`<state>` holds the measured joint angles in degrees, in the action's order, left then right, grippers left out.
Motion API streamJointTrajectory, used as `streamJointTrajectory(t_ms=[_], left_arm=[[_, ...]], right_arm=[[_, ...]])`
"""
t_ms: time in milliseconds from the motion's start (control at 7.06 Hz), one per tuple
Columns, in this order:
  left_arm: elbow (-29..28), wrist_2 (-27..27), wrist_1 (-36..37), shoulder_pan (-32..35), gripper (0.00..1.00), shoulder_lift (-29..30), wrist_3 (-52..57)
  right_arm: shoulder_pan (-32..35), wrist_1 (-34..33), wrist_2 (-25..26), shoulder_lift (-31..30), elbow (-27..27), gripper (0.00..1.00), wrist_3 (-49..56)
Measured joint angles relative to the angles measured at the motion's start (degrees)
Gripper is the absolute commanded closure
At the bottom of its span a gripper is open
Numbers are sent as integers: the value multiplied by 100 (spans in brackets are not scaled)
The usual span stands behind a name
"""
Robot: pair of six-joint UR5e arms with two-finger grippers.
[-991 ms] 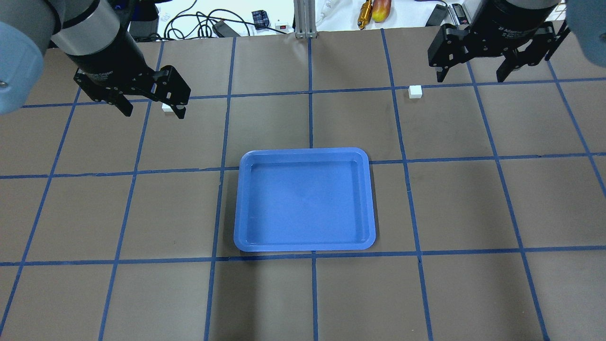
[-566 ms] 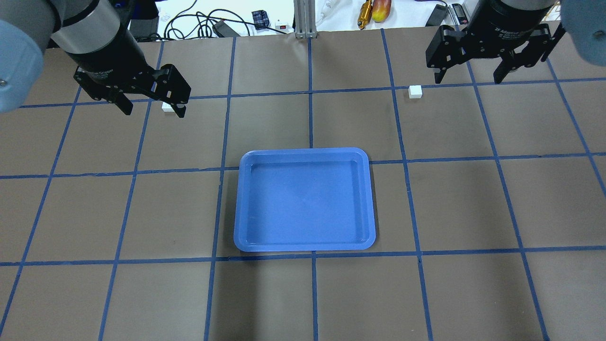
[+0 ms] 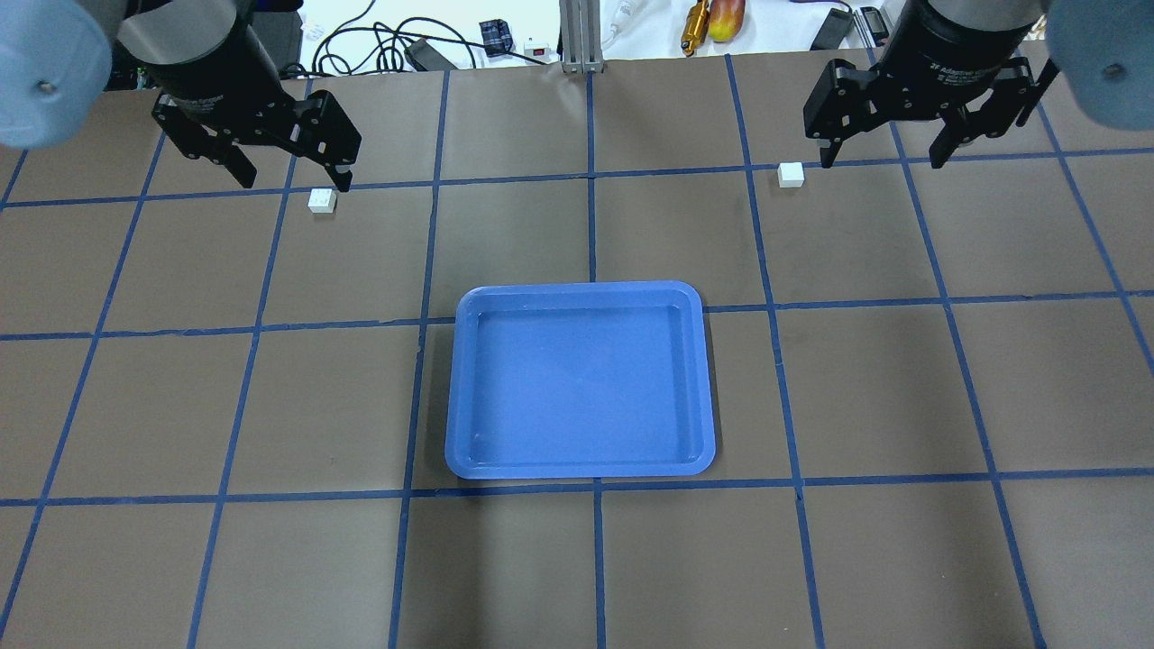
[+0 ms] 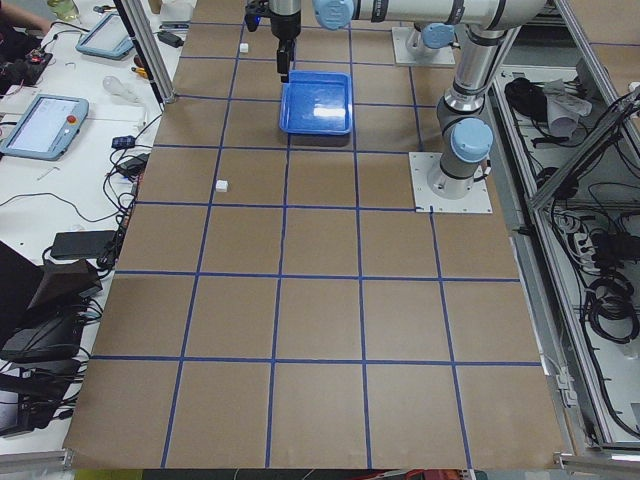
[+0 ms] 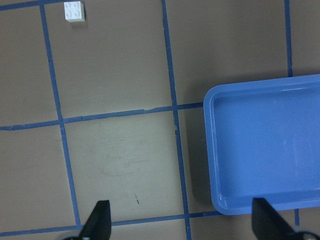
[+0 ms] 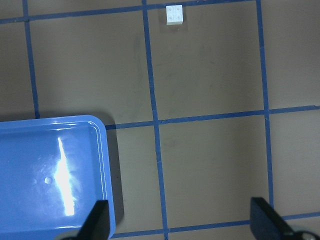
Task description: Assemble white blocks and place on blue tray
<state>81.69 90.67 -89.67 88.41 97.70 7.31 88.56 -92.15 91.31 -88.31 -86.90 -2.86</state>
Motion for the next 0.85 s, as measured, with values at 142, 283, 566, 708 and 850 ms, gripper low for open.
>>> streamJointTrajectory(t_ms=[142, 283, 566, 708, 850], left_arm=[[-393, 5, 48, -52, 0, 482, 9], [-702, 3, 150, -166, 0, 932, 45], [-925, 4, 734, -501, 0, 1771, 320], [-946, 9, 1061, -635, 0, 2151, 497], [-975, 52, 1413, -713, 0, 2503, 602]], right_arm=[[-4, -26, 3, 129, -16, 0, 304], [-14, -140, 6, 328, -21, 0, 1032], [-38, -907, -2, 988, -19, 0, 2630], [-44, -1258, -6, 1357, -2, 0, 3464], [-50, -1600, -10, 1713, 25, 0, 4250]])
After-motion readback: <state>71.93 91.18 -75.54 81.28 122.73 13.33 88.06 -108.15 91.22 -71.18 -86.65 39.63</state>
